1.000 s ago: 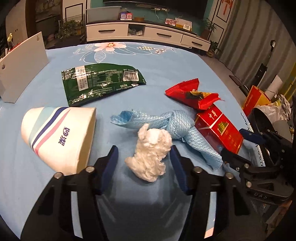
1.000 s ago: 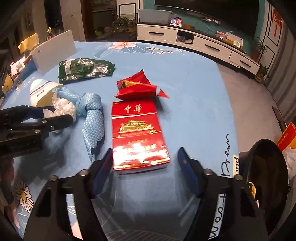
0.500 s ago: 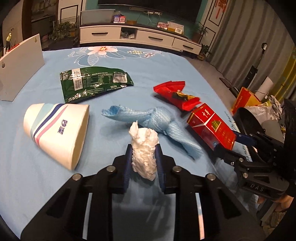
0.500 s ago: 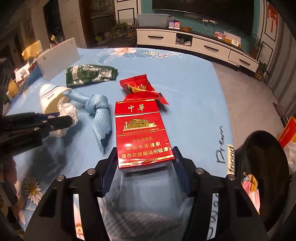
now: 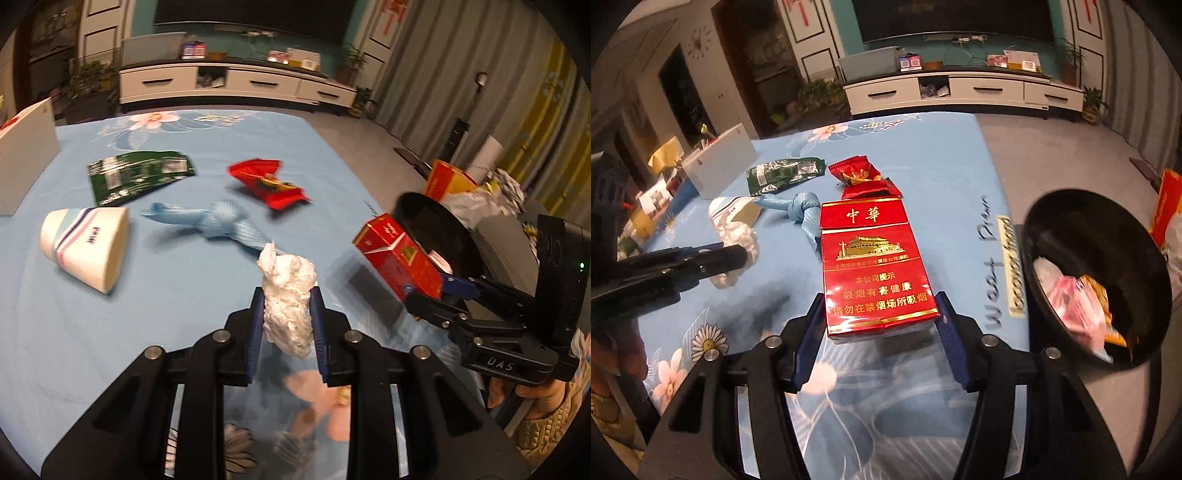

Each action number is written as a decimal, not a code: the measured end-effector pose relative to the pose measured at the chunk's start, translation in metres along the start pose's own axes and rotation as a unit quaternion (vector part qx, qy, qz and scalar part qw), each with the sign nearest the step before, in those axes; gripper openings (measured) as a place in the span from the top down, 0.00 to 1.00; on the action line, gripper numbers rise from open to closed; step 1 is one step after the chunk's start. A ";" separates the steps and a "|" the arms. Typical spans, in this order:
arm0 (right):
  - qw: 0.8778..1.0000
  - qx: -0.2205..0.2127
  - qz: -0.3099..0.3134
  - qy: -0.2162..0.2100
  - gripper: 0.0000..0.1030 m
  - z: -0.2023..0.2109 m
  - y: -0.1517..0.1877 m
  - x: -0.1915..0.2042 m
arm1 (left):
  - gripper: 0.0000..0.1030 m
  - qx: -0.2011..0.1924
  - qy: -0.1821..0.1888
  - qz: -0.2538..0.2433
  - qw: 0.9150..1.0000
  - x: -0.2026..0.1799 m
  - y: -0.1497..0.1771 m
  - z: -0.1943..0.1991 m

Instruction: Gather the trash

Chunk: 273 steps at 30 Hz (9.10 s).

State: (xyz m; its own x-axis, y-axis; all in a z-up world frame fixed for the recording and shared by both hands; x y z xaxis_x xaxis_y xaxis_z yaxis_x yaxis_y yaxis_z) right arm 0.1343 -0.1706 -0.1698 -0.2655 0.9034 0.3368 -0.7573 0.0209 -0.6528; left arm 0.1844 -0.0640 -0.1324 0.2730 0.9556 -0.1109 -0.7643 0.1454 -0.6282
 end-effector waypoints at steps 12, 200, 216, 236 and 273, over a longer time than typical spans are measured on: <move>0.990 -0.095 -0.090 0.058 0.44 0.083 0.015 -0.084 | 0.75 -0.009 0.058 -0.080 0.995 -0.097 -0.017 -0.002; 0.999 -0.040 0.020 -0.007 0.68 0.034 -0.010 0.076 | 0.15 -0.097 -0.149 -0.008 0.984 0.047 0.016 0.093; 0.996 -0.087 -0.006 0.007 0.68 0.079 -0.007 0.046 | 0.15 -0.120 -0.142 -0.046 0.981 0.003 0.007 0.110; 0.990 -0.127 -0.056 0.027 0.68 0.112 -0.002 -0.008 | 0.15 -0.117 -0.124 -0.102 0.980 -0.050 -0.014 0.091; 0.972 -0.161 -0.154 0.077 0.68 0.121 -0.001 -0.122 | 0.15 -0.105 -0.043 -0.195 0.974 -0.188 -0.064 -0.001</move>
State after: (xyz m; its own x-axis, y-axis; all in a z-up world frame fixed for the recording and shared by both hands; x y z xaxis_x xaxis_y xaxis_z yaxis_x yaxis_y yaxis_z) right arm 0.0950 -0.3326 -0.1277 0.0566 0.8859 0.4603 -0.5538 0.4115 -0.7239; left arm 0.1825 -0.2536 -0.0725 0.4625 0.8572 0.2263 -0.4737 0.4547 -0.7542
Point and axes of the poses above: each gripper's, at about its wrist camera, not at the fingertips, and z roughly against the way its jaws point, x to its left, y to its underside, the point moved 5 cm from there along -z, roughly the way its jaws point, and after that the axes turned 9 degrees about -y, right-handed, at the moved point
